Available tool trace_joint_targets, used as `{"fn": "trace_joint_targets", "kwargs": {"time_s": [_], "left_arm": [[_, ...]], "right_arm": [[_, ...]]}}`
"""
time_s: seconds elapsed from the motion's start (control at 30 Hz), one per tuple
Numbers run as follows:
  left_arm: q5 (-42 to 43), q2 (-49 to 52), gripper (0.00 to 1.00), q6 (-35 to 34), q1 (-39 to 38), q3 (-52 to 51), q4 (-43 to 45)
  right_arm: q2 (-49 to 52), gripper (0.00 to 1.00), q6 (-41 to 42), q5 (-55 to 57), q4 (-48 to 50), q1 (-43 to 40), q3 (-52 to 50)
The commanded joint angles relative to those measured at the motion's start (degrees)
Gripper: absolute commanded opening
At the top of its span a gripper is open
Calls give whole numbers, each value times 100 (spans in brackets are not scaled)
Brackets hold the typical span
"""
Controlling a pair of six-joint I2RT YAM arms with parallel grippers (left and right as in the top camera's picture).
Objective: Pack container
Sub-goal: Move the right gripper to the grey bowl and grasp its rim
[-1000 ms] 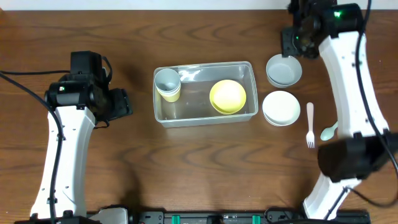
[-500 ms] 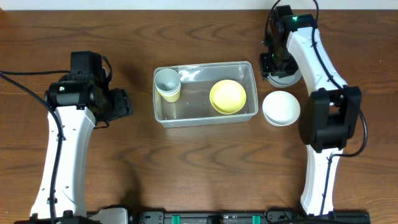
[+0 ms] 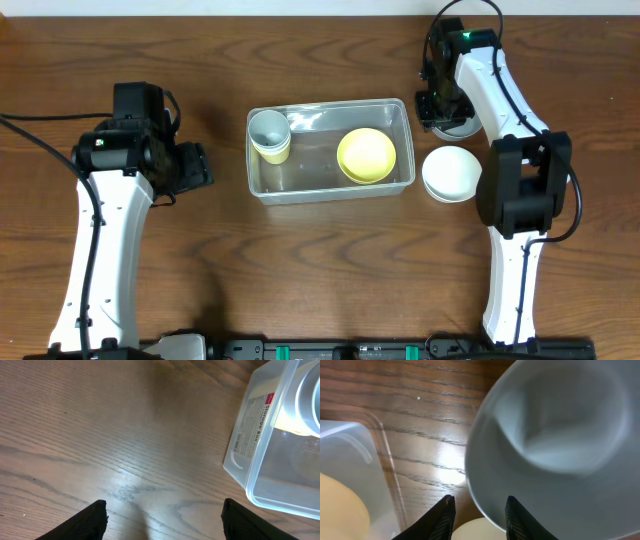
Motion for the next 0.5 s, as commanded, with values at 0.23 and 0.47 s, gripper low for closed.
{"fn": "trace_joint_targets", "kwargs": {"time_s": [0.23,0.47], "left_arm": [[15,-81,74,-55,-2,-9,-20],[15,-81,74,-55,-2,-9,-17]], "right_arm": [[52,27,31,280,37,20,17],[57,9,28,280,33,20,17]]}}
